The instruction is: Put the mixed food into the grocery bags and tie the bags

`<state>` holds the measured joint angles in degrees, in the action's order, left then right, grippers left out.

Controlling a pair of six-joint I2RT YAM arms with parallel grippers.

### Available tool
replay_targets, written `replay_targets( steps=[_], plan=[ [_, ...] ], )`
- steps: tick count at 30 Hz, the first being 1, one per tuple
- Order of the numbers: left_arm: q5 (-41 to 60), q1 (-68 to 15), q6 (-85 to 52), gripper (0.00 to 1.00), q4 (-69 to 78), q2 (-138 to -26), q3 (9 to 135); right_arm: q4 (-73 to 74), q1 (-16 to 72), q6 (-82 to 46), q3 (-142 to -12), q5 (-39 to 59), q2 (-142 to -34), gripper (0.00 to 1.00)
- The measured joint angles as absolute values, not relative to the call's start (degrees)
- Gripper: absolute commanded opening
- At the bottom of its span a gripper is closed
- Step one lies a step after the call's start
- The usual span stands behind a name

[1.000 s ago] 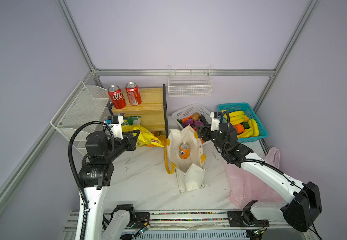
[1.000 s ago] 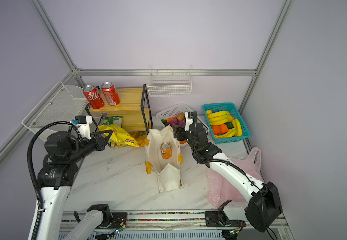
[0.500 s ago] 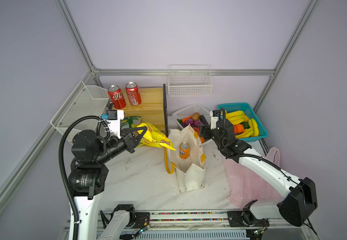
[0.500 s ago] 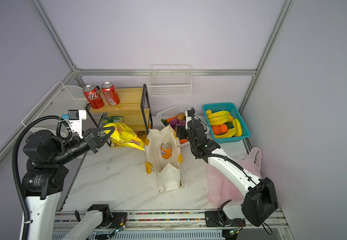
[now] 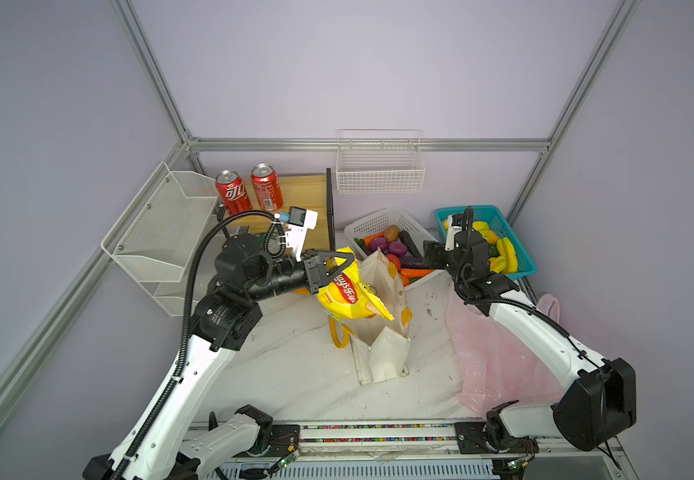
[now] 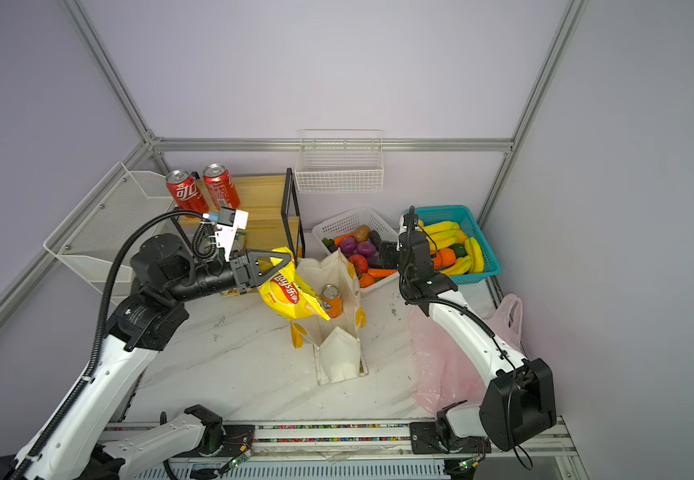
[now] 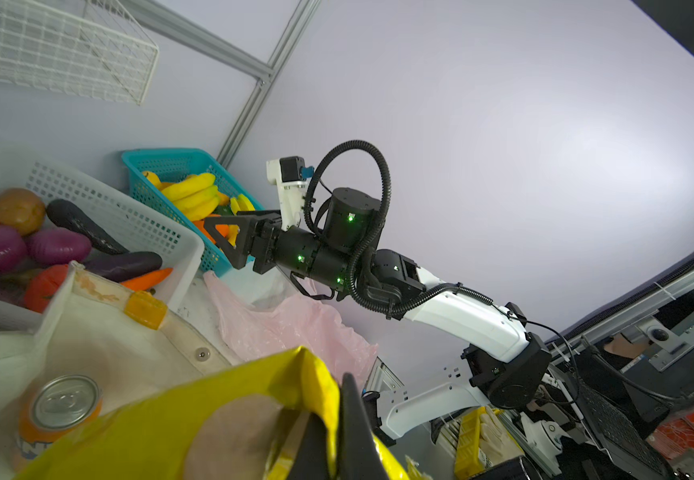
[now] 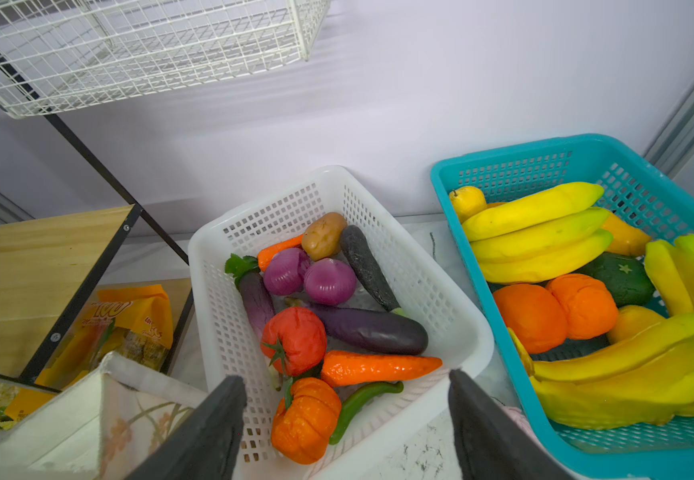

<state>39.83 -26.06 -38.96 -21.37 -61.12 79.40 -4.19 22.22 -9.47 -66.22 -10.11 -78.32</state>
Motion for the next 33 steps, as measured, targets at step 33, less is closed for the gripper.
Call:
replay_targets(
  steps=[33],
  plan=[
    [31.4, -38.3, -39.9, 0.00, -23.7, -63.9, 72.8, -5.8, 21.5, -9.3, -63.2, -6.6, -74.6, 0.79]
  ],
)
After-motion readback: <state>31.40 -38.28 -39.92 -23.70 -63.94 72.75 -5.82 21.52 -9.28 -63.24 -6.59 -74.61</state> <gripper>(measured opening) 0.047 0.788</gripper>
